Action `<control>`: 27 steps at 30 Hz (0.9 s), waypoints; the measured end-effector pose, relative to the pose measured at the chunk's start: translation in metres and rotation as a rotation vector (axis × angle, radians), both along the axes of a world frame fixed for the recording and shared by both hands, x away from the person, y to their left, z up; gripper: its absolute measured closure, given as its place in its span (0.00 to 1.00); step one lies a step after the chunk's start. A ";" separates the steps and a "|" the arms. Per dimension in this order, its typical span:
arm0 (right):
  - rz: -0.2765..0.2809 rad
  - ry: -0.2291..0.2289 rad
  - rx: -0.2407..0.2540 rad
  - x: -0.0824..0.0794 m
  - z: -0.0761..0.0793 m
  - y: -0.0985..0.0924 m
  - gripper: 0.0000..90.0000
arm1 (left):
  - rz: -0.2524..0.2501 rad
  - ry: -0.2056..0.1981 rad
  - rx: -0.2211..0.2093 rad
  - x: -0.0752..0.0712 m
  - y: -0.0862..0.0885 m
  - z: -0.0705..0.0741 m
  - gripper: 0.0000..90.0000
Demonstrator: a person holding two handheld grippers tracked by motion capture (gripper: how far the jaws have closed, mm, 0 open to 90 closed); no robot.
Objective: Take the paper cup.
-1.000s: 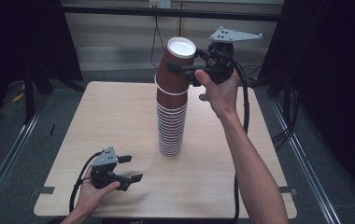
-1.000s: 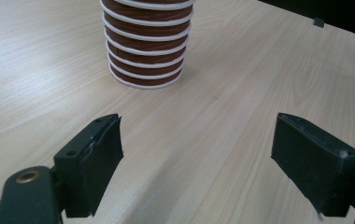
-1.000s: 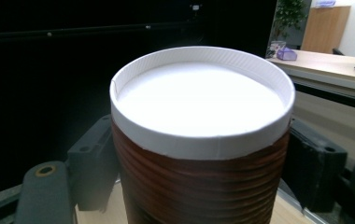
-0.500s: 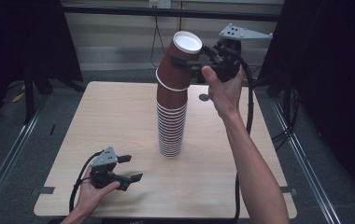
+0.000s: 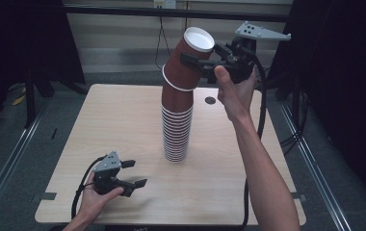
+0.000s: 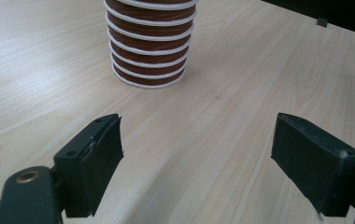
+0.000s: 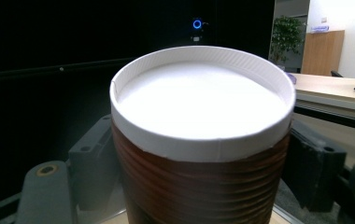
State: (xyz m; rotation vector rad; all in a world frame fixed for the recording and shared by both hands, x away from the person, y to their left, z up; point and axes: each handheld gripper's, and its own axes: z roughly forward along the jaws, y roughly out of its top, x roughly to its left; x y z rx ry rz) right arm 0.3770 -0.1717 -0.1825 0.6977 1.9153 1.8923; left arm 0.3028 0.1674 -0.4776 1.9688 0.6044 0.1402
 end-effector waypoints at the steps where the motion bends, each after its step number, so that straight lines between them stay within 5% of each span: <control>1: 0.003 -0.001 0.006 0.000 0.000 -0.001 0.25 | 0.000 0.002 0.000 0.000 0.000 0.000 0.18; 10: 0.005 -0.014 0.052 -0.006 0.007 -0.011 0.25 | 0.000 0.002 0.000 0.000 -0.001 -0.001 0.18; 27: -0.047 -0.021 0.065 -0.017 0.010 -0.043 0.25 | -0.001 -0.004 -0.008 0.000 -0.002 0.000 0.18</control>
